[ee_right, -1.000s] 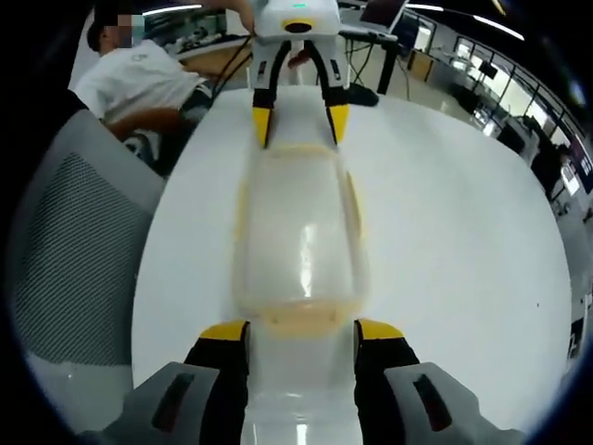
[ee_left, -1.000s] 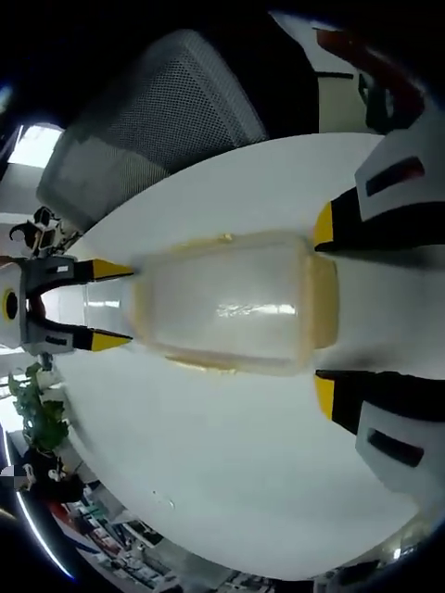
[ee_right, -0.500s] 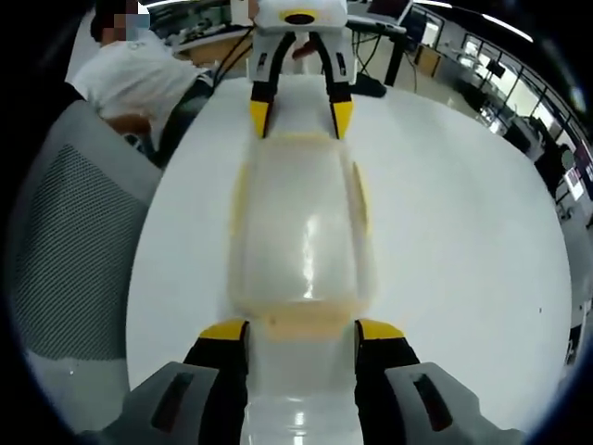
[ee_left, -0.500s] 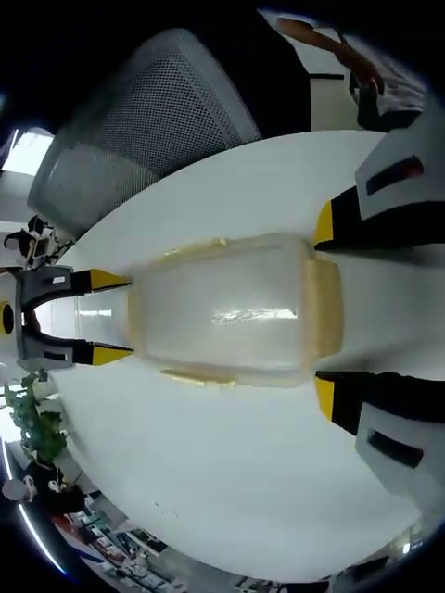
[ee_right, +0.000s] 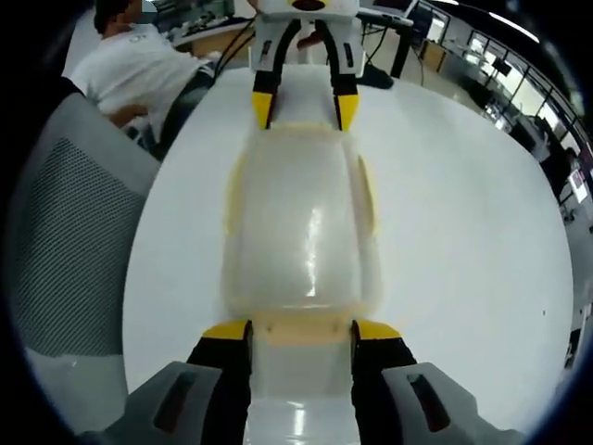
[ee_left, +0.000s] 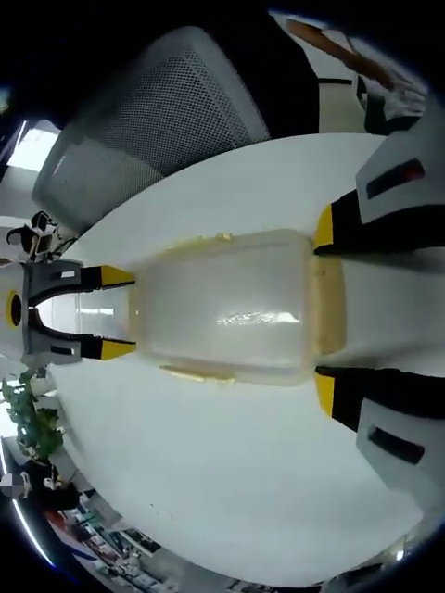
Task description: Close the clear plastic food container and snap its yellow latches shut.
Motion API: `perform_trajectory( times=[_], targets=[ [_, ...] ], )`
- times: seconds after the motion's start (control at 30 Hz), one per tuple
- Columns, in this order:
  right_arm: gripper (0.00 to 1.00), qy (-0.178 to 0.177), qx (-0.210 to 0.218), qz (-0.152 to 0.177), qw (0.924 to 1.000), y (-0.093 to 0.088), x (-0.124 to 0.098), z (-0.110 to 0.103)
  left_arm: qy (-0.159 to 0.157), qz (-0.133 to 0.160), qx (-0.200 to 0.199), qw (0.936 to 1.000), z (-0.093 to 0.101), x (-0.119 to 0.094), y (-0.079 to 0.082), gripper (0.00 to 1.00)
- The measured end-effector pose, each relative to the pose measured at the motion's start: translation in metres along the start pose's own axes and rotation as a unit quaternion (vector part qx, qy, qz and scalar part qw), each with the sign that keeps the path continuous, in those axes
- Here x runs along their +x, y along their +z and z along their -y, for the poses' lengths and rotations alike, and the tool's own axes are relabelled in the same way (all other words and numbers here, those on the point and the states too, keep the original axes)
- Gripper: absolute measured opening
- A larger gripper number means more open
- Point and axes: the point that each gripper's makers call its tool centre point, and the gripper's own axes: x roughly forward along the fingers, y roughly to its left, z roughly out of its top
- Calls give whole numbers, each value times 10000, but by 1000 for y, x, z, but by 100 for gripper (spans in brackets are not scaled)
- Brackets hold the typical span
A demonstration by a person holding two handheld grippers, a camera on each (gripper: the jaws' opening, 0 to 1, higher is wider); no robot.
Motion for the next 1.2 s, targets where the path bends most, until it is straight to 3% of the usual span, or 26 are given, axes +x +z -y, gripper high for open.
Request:
perform_trajectory(
  times=[0.1, 1.2],
  targets=[
    [41, 17, 39, 12, 10000, 0, 0, 0, 2, -10, -11, 10000, -1, -1, 0, 40],
    [41, 71, -10, -320, 9995, -2, 0, 5, 1, -396, -23, 9992, -4, 1, 1, 40]
  ],
)
